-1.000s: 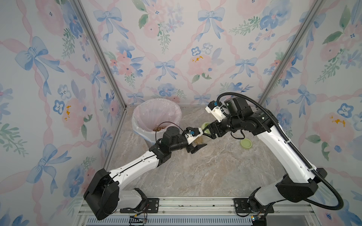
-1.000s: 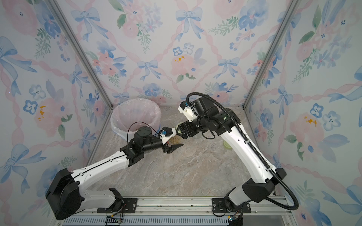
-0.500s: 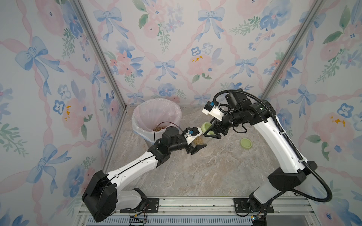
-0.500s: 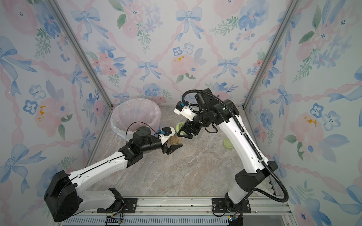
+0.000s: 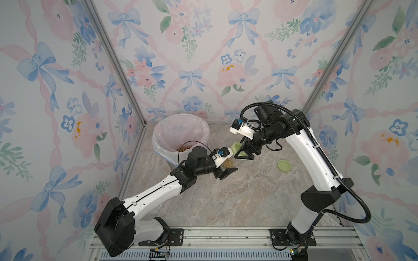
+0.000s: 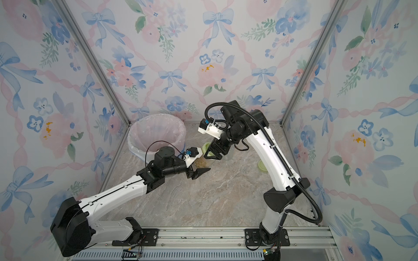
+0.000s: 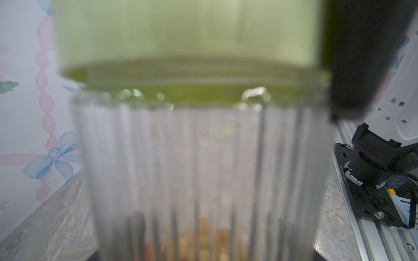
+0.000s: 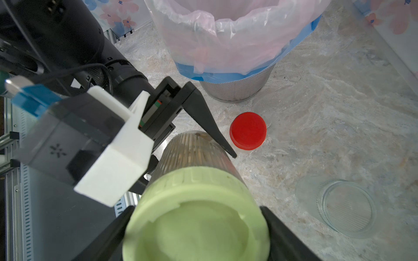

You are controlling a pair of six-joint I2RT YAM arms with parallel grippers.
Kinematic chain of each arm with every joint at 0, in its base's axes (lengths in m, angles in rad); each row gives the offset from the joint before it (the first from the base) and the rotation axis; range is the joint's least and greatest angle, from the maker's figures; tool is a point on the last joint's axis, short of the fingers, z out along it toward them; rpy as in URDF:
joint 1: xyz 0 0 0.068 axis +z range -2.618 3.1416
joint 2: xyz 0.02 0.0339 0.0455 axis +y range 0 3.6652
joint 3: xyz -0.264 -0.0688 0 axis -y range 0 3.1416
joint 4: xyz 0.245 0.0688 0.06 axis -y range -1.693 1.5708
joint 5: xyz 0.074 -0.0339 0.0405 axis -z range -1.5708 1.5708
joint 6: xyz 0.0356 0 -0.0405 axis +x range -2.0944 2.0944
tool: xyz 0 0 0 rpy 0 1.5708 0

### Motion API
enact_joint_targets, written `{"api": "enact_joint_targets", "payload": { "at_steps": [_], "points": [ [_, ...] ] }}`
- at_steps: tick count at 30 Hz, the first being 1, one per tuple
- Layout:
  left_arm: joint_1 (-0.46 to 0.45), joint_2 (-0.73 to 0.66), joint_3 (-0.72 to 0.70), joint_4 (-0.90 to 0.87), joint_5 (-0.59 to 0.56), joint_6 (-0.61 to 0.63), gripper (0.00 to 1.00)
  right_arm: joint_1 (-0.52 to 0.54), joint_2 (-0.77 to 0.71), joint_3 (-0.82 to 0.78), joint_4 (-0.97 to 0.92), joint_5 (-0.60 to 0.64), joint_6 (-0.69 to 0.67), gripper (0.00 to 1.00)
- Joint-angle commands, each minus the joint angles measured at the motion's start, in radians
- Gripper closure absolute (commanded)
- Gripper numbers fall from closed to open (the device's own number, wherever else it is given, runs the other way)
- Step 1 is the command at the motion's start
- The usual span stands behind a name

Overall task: Empty moldy peanuts from jars
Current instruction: Unscrew the lid from the jar.

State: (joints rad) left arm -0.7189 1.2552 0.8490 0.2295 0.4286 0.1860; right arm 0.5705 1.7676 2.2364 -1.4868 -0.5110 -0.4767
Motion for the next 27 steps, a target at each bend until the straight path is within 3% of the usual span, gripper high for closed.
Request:
{"api": "enact_joint_targets", "payload": {
  "at_steps": [1, 13, 18, 27],
  "points": [
    [-0.018, -0.066, 0.044, 0.197, 0.092, 0.023, 1.00, 0.022, 0.023, 0.002, -0.013, -0.041, -0.036, 0.13],
    [-0.017, -0.059, 0.047, 0.194, 0.082, 0.026, 1.00, 0.017, -0.008, -0.029, 0.031, -0.043, 0.001, 0.07],
    [-0.018, -0.052, 0.045, 0.193, 0.078, 0.028, 1.00, 0.010, -0.027, -0.036, 0.046, -0.044, 0.021, 0.00],
    [-0.017, -0.050, 0.044, 0.194, 0.069, 0.032, 1.00, -0.004, -0.074, -0.060, 0.070, -0.062, 0.045, 0.03]
  ]
}}
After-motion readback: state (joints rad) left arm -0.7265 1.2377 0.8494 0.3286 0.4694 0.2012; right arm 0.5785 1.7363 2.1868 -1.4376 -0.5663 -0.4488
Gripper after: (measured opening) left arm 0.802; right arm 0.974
